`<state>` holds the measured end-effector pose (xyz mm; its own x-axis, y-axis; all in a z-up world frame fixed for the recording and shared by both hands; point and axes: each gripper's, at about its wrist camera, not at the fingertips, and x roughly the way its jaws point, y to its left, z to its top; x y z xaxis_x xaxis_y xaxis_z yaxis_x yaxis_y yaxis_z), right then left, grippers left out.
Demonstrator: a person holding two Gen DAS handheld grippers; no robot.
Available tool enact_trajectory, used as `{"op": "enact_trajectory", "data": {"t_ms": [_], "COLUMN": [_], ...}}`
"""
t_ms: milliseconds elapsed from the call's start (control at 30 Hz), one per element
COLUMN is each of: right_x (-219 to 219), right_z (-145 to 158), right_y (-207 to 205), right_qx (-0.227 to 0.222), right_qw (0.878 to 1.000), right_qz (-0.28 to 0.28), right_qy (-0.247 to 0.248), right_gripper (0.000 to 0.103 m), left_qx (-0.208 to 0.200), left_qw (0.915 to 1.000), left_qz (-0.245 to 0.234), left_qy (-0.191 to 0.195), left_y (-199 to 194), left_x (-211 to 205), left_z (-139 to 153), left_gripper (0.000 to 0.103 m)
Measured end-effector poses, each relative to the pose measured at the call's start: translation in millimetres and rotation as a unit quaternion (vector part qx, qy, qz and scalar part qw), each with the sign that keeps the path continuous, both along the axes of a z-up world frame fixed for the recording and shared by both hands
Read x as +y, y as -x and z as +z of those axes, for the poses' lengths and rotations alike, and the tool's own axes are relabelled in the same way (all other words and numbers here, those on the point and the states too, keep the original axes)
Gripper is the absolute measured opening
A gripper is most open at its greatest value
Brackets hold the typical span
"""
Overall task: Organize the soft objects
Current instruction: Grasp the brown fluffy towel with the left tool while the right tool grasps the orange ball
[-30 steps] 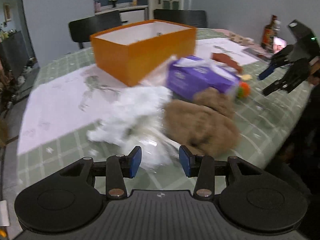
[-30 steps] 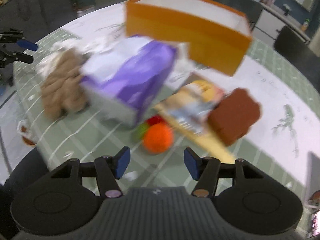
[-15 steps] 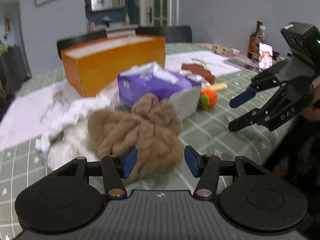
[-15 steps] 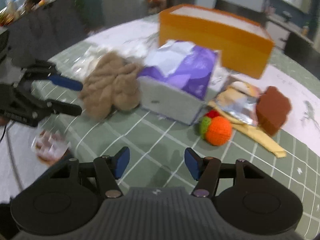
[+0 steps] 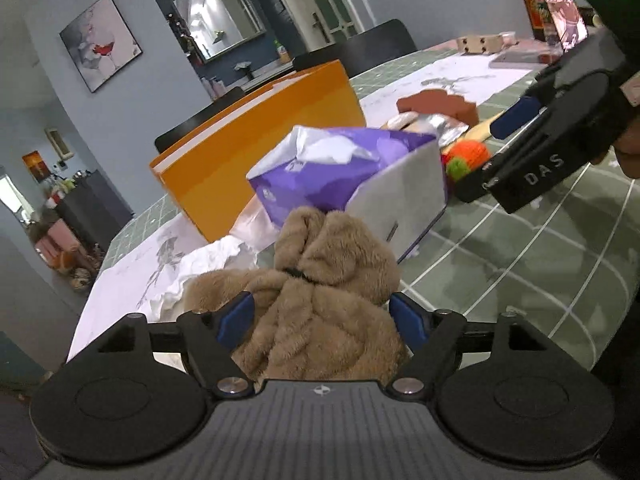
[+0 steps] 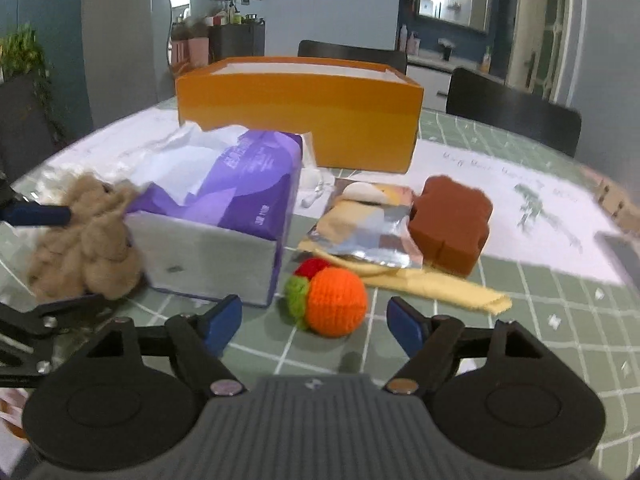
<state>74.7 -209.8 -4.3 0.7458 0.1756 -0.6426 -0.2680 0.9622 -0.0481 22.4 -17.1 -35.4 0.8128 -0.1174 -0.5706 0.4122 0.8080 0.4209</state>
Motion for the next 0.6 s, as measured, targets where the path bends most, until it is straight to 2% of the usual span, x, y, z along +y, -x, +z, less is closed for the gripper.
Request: {"op": "enact_trajectory", "data": {"t_ms": [33, 167, 233, 333, 367, 600], "right_x": [1.7, 2.5, 1.6, -0.9, -1.9, -16.3], "right_z": [-2.5, -11.1, -14.0, -17.6, -18.7, -20.3], "right_y": [-2.7, -13.4, -16.8, -19.7, -20.1, -14.3], "right_qx": [0.000, 0.004, 0.002, 0.010, 0.012, 0.014], "right_qw": [1.000, 1.000, 1.000, 1.000, 1.000, 1.000], "right_qz": [0.001, -0.003, -0.002, 0.001, 0.000, 0.008], "right_qy": [0.005, 0.013, 0.016, 0.007, 0.008, -0.010], "right_gripper": [0.077, 0.063, 0.062, 0.050, 0.046, 0.045], "left_qx": [0.000, -0.003, -0.002, 0.001, 0.004, 0.011], "left_qw": [1.0000, 0.9998, 0.9998, 0.9998, 0.9998, 0.9987], "left_qz": [0.004, 0.016, 0.015, 0.019, 0.019, 0.034], "left_qy": [-0.001, -0.013, -0.013, -0.012, -0.008, 0.037], "left_y": [0.8, 3.4, 3.1, -1.9, -2.7, -5.2], "left_x": [-0.4, -2.4, -2.6, -2.5, -0.6, 15.7], "left_z": [-2.2, -10.1, -10.5, -10.5, -10.2, 2.7], "left_gripper": [0.092, 0.093, 0.093, 0.091, 0.086, 0.049]}}
